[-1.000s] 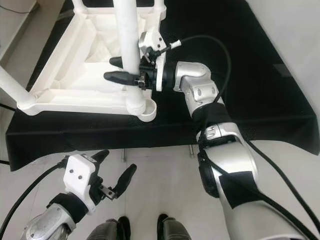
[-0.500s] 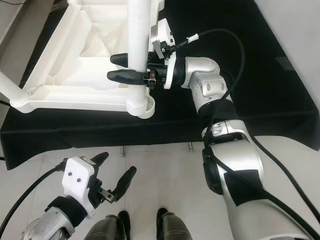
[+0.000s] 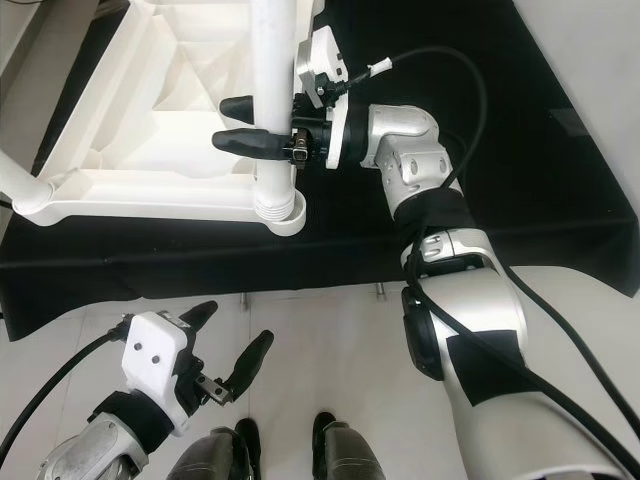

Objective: Building children table

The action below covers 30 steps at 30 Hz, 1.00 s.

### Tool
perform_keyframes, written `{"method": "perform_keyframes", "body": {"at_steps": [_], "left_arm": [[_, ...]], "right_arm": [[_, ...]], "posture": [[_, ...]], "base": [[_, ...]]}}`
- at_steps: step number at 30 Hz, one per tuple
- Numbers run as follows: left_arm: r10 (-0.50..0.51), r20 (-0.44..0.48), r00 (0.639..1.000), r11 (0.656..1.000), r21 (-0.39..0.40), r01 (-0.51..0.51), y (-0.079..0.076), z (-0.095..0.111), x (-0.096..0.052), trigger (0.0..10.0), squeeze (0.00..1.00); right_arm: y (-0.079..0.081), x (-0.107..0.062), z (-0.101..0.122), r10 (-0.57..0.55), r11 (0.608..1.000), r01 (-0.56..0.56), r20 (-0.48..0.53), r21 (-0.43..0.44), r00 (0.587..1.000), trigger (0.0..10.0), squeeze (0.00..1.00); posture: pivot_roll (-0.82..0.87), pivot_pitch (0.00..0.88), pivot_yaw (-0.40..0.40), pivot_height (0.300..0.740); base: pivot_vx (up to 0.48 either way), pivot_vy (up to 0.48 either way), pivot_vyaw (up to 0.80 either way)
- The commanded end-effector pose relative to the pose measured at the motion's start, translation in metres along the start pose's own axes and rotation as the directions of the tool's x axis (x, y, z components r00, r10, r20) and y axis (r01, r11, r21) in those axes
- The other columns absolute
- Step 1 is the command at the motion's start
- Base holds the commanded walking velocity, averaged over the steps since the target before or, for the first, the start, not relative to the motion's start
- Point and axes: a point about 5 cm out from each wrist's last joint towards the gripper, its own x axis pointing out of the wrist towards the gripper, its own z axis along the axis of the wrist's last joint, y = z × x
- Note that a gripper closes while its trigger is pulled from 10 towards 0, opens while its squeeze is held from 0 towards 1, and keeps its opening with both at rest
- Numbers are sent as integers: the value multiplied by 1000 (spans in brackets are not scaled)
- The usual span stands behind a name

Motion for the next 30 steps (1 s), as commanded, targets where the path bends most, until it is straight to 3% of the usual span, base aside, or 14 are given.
{"method": "perform_keyframes", "body": {"at_steps": [1, 15, 22, 30], "left_arm": [[-2, -21, 1000, 1000, 1, 2, -3, -1, -3, 10000, 0], [-1, -18, 1000, 1000, -1, 1, -3, -1, -3, 10000, 0], [-6, -19, 1000, 1000, -3, 6, -4, -2, -3, 10000, 0], [-7, -19, 1000, 1000, -7, 7, -4, -2, -3, 10000, 0]], "right_arm": [[5, 3, -19, 33, 998, -29, -70, 58, 997, 10000, 0], [8, 0, -16, 146, 989, -141, -118, 55, 982, 10000, 0], [13, 12, -14, 237, 972, -235, -148, 32, 960, 10000, 0], [9, 31, -16, 144, 989, -145, -189, 7, 971, 10000, 0]], "posture": [[29, 357, 3, 740], [25, 358, -2, 740], [20, 350, 1, 740], [20, 344, 1, 740]], "base": [[0, 0, 0], [0, 0, 0], [0, 0, 0], [0, 0, 0]]}}
